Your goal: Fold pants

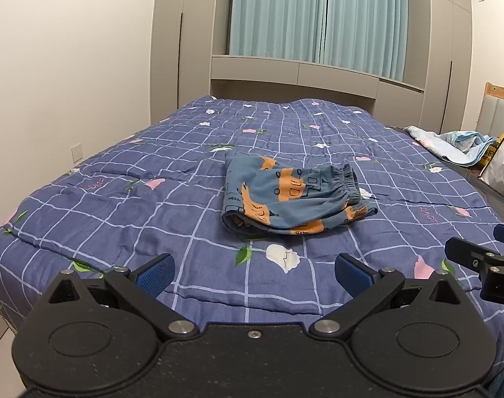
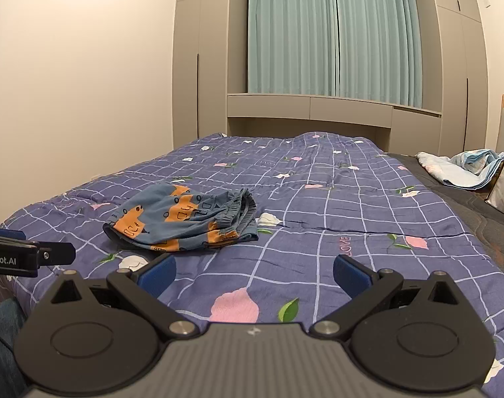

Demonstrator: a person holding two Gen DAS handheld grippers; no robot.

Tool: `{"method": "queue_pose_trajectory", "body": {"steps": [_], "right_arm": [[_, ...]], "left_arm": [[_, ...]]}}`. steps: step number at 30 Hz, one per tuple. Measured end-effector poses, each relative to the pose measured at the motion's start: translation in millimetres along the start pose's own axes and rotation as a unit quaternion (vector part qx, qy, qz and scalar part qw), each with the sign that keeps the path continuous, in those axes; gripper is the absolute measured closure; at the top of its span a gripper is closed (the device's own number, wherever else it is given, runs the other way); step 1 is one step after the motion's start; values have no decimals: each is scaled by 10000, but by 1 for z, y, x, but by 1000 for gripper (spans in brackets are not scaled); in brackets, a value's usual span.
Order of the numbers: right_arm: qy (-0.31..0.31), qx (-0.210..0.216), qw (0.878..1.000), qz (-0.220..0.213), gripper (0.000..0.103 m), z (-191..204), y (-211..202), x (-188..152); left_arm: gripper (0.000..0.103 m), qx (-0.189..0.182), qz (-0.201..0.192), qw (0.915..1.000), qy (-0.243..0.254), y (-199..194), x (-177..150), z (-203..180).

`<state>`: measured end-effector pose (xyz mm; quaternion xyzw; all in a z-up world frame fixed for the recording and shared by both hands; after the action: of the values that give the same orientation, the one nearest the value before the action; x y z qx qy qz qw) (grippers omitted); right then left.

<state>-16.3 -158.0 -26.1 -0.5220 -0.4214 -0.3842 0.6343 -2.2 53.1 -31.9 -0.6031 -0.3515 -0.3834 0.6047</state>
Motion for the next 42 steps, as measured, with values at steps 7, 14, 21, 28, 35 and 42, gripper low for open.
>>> {"method": "queue_pose_trajectory", "body": {"steps": [7, 14, 21, 28, 35, 42], "right_arm": [[2, -2, 10000, 6, 0, 1, 0, 0], [-4, 1, 10000, 19, 0, 1, 1, 0], [-2, -3, 10000, 23, 0, 1, 1, 0], [-4, -1, 10000, 29, 0, 1, 1, 0], [-9, 0, 10000, 28, 0, 1, 1, -2], [-14, 3, 10000, 46, 0, 1, 2, -5]], "left_arm": [[1, 1, 13, 10000, 7, 0, 0, 0], [1, -53, 18, 10000, -54, 1, -2, 0], [1, -100, 174, 9997, -170, 3, -2, -1], [1, -219, 181, 9994, -176, 2, -2, -2], [1, -185, 229, 9994, -171, 3, -2, -2], [1, -214, 302, 9992, -182, 5, -3, -1]]}}
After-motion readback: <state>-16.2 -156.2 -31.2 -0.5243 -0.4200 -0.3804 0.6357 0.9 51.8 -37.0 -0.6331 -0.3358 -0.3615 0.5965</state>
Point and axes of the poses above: each gripper's, at about its wrist camera, not at the fingertips, and y roughly the way its jaws point, z to its left, x to its top, the point moved 3 cm from there along y, roughly the way its jaws point, and after that the axes turned 6 degrees about y, right-handed, at the moved point
